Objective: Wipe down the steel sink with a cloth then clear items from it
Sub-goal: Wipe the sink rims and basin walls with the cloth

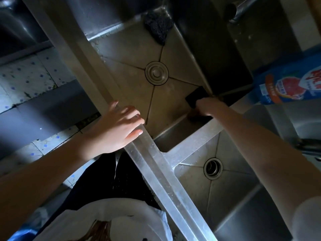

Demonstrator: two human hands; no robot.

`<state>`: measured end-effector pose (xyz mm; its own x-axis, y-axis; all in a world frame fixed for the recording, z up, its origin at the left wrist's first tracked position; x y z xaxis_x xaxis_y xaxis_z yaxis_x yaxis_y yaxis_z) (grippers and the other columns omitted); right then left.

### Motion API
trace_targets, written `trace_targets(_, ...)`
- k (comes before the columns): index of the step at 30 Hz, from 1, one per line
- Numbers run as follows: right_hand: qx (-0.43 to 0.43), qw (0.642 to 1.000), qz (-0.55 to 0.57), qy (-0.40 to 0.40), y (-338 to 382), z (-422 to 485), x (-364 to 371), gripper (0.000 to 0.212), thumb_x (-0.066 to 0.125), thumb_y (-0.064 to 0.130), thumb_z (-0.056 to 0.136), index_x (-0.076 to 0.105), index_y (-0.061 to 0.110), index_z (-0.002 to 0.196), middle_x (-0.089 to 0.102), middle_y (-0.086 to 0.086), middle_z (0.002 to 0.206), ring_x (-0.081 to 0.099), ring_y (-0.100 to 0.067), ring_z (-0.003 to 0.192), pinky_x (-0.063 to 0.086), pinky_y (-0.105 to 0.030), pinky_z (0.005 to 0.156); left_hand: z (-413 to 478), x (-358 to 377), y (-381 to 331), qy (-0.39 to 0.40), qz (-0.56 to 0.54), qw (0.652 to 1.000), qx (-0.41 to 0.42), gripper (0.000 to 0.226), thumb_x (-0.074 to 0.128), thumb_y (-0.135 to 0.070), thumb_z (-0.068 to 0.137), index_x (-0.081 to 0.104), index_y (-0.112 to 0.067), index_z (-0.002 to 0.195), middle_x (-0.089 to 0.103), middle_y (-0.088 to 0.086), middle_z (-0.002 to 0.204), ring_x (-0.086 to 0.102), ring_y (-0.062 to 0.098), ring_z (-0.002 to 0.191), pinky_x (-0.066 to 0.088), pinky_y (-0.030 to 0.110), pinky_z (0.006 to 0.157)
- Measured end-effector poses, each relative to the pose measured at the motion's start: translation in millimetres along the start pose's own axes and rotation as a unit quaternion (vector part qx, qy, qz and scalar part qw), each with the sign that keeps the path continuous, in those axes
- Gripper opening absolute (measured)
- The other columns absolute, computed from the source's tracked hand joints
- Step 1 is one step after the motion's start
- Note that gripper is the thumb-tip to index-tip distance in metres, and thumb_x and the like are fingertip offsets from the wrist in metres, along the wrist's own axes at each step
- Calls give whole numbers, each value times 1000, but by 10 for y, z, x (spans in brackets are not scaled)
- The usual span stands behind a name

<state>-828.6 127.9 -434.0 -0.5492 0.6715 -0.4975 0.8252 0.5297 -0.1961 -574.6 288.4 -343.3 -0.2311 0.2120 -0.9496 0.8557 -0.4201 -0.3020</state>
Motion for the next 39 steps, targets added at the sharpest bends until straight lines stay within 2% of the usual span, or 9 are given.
trace_targets(2, 77, 997, -24, -23, -386, 86, -82, 25, 48, 25, 95, 60, 10, 111, 62, -13, 115, 57, -33, 108, 39, -49, 98, 1, 16, 1, 1, 3, 1000, 1, 37, 34, -43, 92, 61, -21, 105, 56, 0, 106, 55, 20, 97, 32, 49, 91)
trace_targets(5, 82, 997, 9, 4, -557, 174, -106, 30, 52, 25, 95, 59, 6, 116, 63, -14, 103, 60, -28, 86, 49, -34, 78, 5, 20, 6, -5, 2, 1000, 0, 37, 34, -43, 92, 60, -21, 105, 55, 0, 106, 56, 20, 98, 31, 50, 93)
trace_targets(10, -2, 998, 60, 37, 100, -40, 43, 38, 58, 40, 84, 63, 9, 105, 64, -14, 97, 62, -30, 88, 46, -32, 73, 0, 13, 0, -6, -1, 1000, -4, 35, 35, -41, 91, 61, -22, 105, 55, -1, 107, 55, 20, 97, 32, 50, 93)
trace_targets(18, -177, 964, 151, 130, 1058, -383, 245, 28, 54, 6, 85, 74, 18, 100, 68, 4, 83, 56, -11, 69, 43, -20, 60, -4, 5, 2, 8, 0, 1000, -13, 34, 36, -40, 90, 60, -24, 107, 54, -3, 108, 53, 18, 98, 35, 52, 94)
trace_targets(21, -127, 982, 83, 114, 739, -291, 142, 23, 54, 20, 90, 69, 13, 106, 67, -2, 98, 62, -21, 85, 46, -23, 66, 8, -4, -4, 12, 3, 1000, -17, 34, 36, -40, 89, 61, -24, 105, 55, -4, 106, 53, 17, 96, 36, 53, 94)
trace_targets(25, -15, 999, 32, 24, -28, -75, -73, 25, 50, 29, 93, 63, 8, 98, 65, -9, 89, 57, -23, 71, 42, -27, 63, 6, -11, -14, 19, 2, 1000, -22, 35, 35, -39, 90, 62, -23, 105, 56, -3, 106, 56, 19, 98, 36, 53, 94)
trace_targets(30, 114, 992, -26, -48, -732, 93, -165, 28, 50, 27, 93, 61, 11, 113, 60, -8, 94, 61, -29, 96, 39, -36, 75, 3, -4, -16, 13, -1, 1000, -25, 33, 34, -39, 90, 60, -25, 104, 55, -5, 106, 55, 18, 99, 35, 50, 93)
trace_targets(36, 61, 997, -31, -24, -432, 99, -51, 33, 49, 37, 94, 61, 12, 112, 65, -9, 110, 61, -28, 99, 43, -38, 87, 5, -3, -24, -2, 4, 1000, -19, 31, 34, -39, 91, 59, -26, 104, 55, -5, 105, 53, 18, 93, 31, 46, 91)
trace_targets(39, 4, 1000, -10, -5, -63, -38, 0, 38, 52, 48, 89, 62, 13, 100, 66, -8, 103, 61, -28, 91, 43, -35, 80, 1, -24, -18, -5, 7, 1000, -12, 32, 33, -40, 91, 60, -26, 103, 55, -6, 104, 53, 17, 93, 31, 46, 92)
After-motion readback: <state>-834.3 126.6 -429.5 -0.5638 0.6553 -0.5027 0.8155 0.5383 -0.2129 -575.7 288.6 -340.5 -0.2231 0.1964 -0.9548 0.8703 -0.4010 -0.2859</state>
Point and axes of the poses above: each hand's wrist, its own z-axis towards the middle knuckle, its own x-axis out of the palm, y = z × x, the point moved 6 cm from there along z, towards the middle knuckle
